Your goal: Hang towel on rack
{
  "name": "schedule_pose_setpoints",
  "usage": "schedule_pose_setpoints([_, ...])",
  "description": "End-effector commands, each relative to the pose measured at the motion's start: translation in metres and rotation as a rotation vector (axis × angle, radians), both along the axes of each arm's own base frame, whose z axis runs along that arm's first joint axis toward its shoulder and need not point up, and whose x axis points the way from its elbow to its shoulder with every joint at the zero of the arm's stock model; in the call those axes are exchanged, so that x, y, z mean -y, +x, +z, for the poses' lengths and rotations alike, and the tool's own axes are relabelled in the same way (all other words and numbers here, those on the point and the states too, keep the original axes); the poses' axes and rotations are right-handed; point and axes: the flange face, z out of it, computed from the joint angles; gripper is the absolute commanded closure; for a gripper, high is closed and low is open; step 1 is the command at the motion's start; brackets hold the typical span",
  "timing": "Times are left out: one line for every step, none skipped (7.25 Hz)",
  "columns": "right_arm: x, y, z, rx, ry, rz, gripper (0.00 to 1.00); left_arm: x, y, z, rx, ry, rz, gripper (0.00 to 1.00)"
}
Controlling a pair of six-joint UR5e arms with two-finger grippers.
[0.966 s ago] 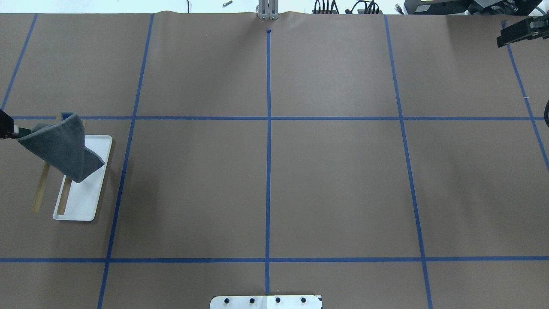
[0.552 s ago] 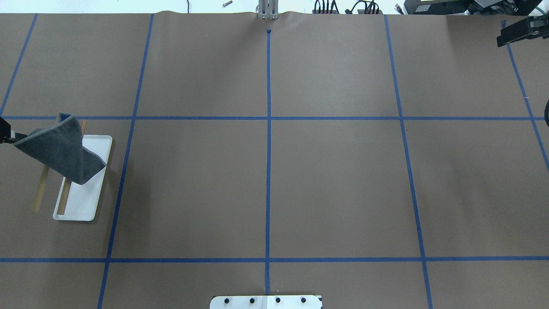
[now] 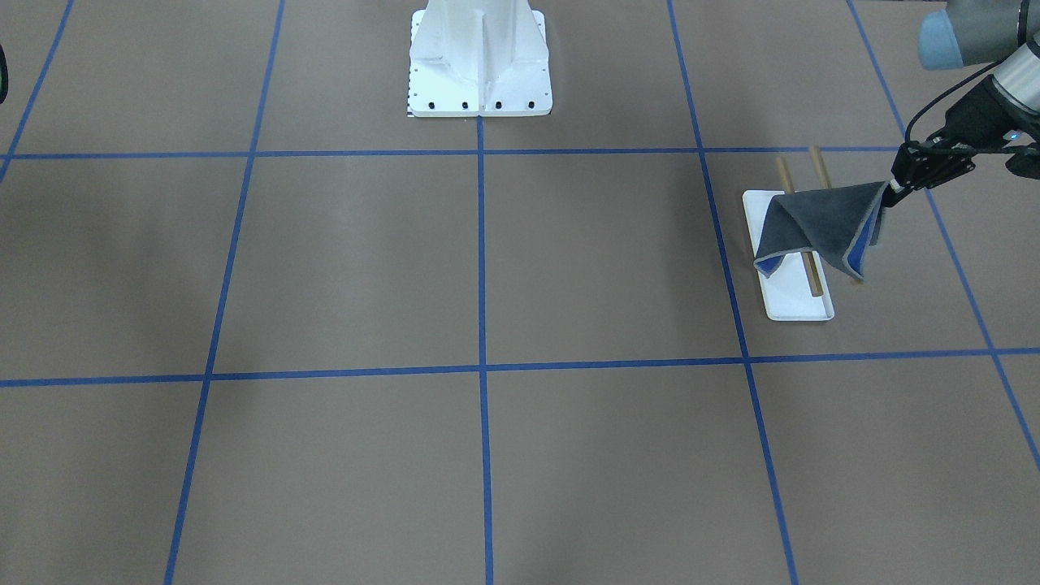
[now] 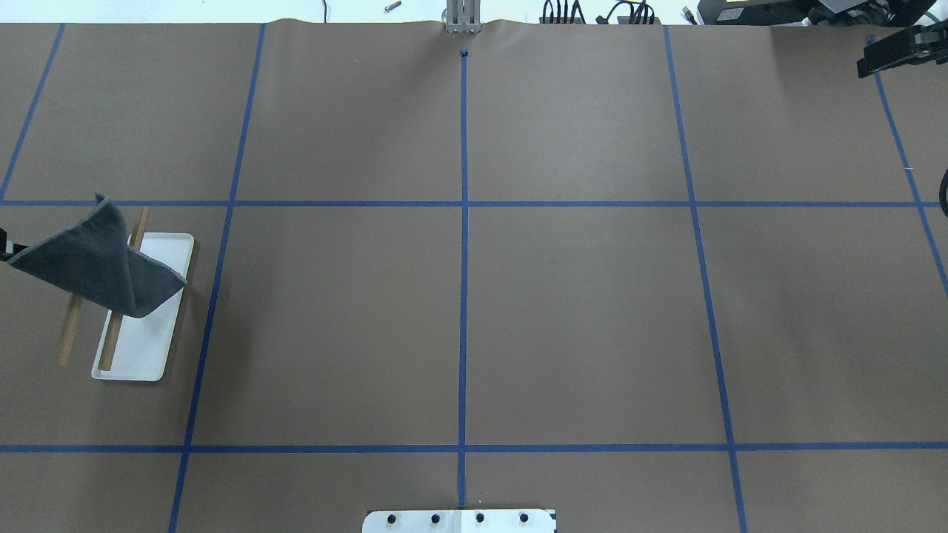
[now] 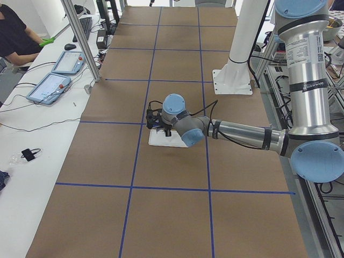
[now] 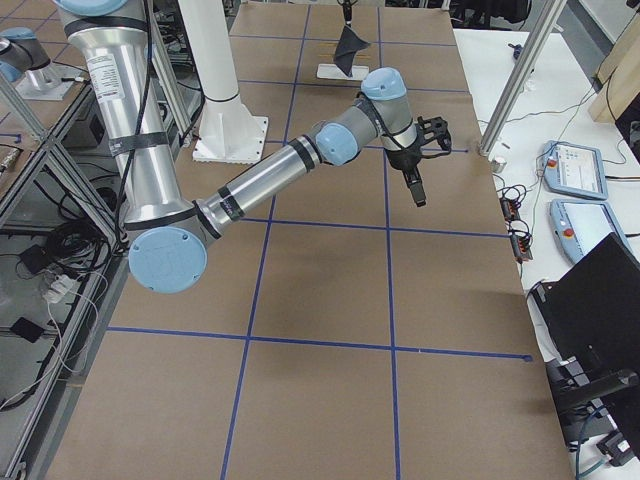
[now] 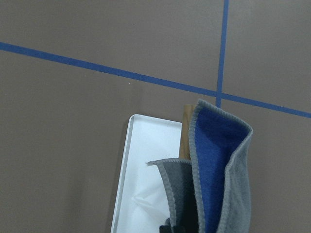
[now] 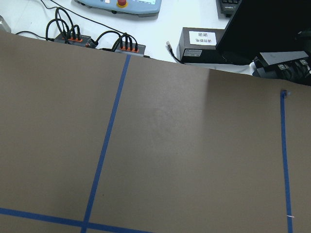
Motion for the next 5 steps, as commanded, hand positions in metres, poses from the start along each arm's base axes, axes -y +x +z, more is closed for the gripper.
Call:
schedule_pose_setpoints([0.0007,-0.0002,-0.0010,-0.001,-0.004,0.001,0.00,0.0020,0.0007,0.0168,0.019,0.012,0.017,1.00])
schedule_pose_setpoints([0.0011,-0.0004,-0.0031,-0.001,-0.008,0.001,0.00,0.0016,0.0005,0.0207,0.018,0.014,0.017,1.00])
schedule_pose_setpoints([0.0017,0.0004,-0.0021,-0.003,-0.011,0.004,0.00,0.0020,0.0019,0.0217,0.020,0.013,0.019,1.00])
schedule_pose_setpoints([0.0013,0.0005,-0.0030,-0.002,-0.008,0.004,0.00,0.0021,0.0020,0.0246,0.021,0.008,0.019,1.00])
schedule_pose_setpoints([0.0013,0.0005,-0.0028,-0.002,-0.009,0.004,0.00,0.0043,0.0025,0.0241,0.031,0.016,0.008,0.90])
